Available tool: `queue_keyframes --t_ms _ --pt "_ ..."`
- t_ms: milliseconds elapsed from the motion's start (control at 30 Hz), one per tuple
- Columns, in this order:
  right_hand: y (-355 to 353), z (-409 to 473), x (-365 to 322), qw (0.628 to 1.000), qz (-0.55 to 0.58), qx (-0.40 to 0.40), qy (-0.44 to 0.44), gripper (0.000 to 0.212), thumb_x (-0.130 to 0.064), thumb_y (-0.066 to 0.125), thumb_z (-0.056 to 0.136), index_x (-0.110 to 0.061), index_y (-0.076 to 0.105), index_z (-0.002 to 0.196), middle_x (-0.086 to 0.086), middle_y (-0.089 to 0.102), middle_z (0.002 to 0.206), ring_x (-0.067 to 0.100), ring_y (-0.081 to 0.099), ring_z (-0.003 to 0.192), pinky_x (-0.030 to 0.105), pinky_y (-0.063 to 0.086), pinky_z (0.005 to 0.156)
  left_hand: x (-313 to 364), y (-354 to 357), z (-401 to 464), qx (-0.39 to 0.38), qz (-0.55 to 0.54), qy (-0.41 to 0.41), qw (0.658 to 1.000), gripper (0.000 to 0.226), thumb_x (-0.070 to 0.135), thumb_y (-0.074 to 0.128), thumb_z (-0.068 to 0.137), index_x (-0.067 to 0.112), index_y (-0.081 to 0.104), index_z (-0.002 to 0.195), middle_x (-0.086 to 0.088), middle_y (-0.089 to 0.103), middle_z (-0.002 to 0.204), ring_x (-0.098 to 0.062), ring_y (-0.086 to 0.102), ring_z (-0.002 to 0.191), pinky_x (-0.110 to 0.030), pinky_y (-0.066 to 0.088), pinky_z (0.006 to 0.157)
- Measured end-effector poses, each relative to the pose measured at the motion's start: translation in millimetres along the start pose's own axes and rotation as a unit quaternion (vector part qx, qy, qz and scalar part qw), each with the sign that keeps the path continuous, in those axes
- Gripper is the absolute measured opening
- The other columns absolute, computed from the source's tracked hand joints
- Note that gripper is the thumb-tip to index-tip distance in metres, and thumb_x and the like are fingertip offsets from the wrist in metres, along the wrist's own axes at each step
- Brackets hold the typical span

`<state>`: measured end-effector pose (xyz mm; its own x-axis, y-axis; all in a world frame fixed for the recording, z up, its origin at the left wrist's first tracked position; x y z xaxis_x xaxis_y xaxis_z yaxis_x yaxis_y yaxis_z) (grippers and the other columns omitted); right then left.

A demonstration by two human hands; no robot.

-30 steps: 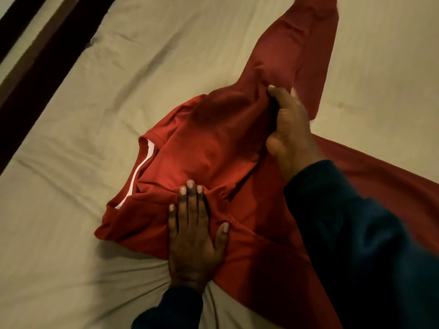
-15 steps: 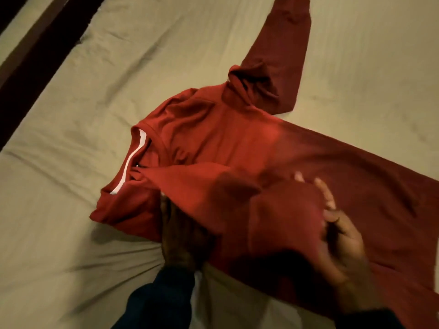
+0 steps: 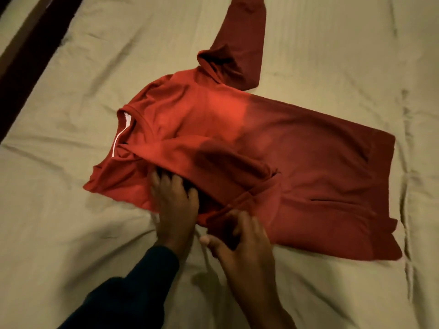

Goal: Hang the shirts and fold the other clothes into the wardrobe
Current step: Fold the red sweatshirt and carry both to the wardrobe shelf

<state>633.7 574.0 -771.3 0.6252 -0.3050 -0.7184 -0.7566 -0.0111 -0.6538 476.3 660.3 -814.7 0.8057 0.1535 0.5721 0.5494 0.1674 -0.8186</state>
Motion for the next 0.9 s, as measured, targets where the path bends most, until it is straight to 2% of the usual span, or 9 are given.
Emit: queue_keyframes --t_ms 100,200,267,400,533,600,667,800,900 --pt "20.2 -9.5 10.5 0.981 -0.19 0.029 -0.011 0.086 -0.072 0.066 0.059 -0.023 0.046 0.126 0.001 0.052 0.107 0.022 0.053 0.09 0.037 0.051 0.072 8.3 1.1 -14.0 0.003 -0.285 -0.167 0.944 0.017 0.024 0.048 0.09 0.011 0.058 0.092 -0.017 0.058 0.098 -0.022 0.053 0.093 -0.04 0.042 0.084" --pt "17.1 -9.4 16.2 0.97 -0.228 0.087 0.002 0.077 -0.057 0.073 0.069 -0.016 0.047 0.128 0.008 0.054 0.111 0.026 0.054 0.09 0.041 0.052 0.072 20.3 12.9 -24.1 -0.032 -0.566 -0.347 0.747 0.029 0.039 0.04 0.104 0.02 0.062 0.103 -0.006 0.07 0.096 -0.02 0.066 0.089 -0.038 0.053 0.081" --pt "13.5 -11.9 12.5 0.974 -0.189 0.118 -0.029 0.049 -0.038 0.059 0.079 -0.017 0.052 0.123 0.006 0.059 0.109 0.027 0.058 0.091 0.042 0.054 0.073 21.2 15.4 -20.1 -0.067 -0.617 -0.364 0.694 0.039 0.049 0.035 0.103 0.022 0.06 0.116 -0.002 0.073 0.104 -0.017 0.069 0.093 -0.035 0.055 0.081" --pt "-28.7 -11.4 31.0 0.969 0.172 0.157 0.079 0.028 -0.002 0.055 0.088 -0.025 0.067 0.099 -0.011 0.071 0.092 0.005 0.065 0.083 0.021 0.051 0.075 21.4 18.4 -16.8 -0.119 -0.608 -0.343 0.706 0.036 0.035 0.056 0.098 0.015 0.061 0.128 -0.003 0.074 0.113 -0.017 0.072 0.099 -0.035 0.06 0.078" --pt "-96.1 -2.9 83.1 0.805 0.531 0.16 0.212 0.023 -0.011 0.043 0.102 -0.018 0.063 0.093 -0.001 0.071 0.077 0.014 0.073 0.079 0.021 0.057 0.066 31.8 21.7 -29.4 -0.109 -0.656 -0.366 0.651 0.033 0.031 0.057 0.095 0.019 0.059 0.126 -0.001 0.073 0.116 -0.014 0.072 0.098 -0.031 0.06 0.068" --pt "-110.3 -5.9 101.1 0.805 0.527 0.12 0.245 0.037 -0.05 0.046 0.098 -0.017 0.062 0.103 0.005 0.074 0.092 0.028 0.071 0.1 0.034 0.06 0.077 42.4 28.3 -40.9 -0.13 -0.66 -0.373 0.639 0.036 0.032 0.059 0.091 0.019 0.059 0.125 -0.005 0.071 0.121 -0.017 0.07 0.106 -0.033 0.06 0.069" --pt "-105.5 -14.7 98.6 0.861 0.447 0.055 0.235 0.077 -0.081 0.065 0.067 -0.021 0.06 0.115 0.005 0.071 0.109 0.026 0.067 0.11 0.04 0.055 0.089 51.0 37.1 -50.7 -0.145 -0.644 -0.37 0.654 0.028 0.027 0.06 0.092 0.019 0.058 0.118 -0.008 0.069 0.125 -0.022 0.066 0.115 -0.037 0.059 0.075" --pt "-59.8 -34.7 75.3 0.962 0.237 0.006 0.134 0.106 -0.076 0.078 0.056 -0.04 0.032 0.145 -0.015 0.041 0.139 0.01 0.044 0.134 0.034 0.042 0.108 56.4 44.9 -55.8 -0.163 -0.638 -0.362 0.66 0.015 0.02 0.058 0.097 0.019 0.059 0.112 -0.007 0.072 0.117 -0.02 0.069 0.107 -0.039 0.057 0.079" --pt "-45.5 -30.3 77.3 0.971 0.174 0.065 0.152 0.115 -0.085 0.068 0.055 -0.035 0.027 0.15 -0.03 0.04 0.129 0.01 0.046 0.126 0.034 0.042 0.105 61.2 49.5 -60.0 -0.199 -0.627 -0.359 0.662 0.022 0.019 0.057 0.097 0.016 0.061 0.119 -0.005 0.074 0.111 -0.016 0.072 0.098 -0.033 0.06 0.073"
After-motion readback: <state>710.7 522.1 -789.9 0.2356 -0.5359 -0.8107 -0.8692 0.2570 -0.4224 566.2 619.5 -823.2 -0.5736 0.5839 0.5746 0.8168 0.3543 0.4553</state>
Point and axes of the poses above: each hand's wrist, its own z-axis towards the middle knuckle, its own y-axis out of the palm, x = y × z, the point moved 6 cm from there along z, towards the middle knuckle
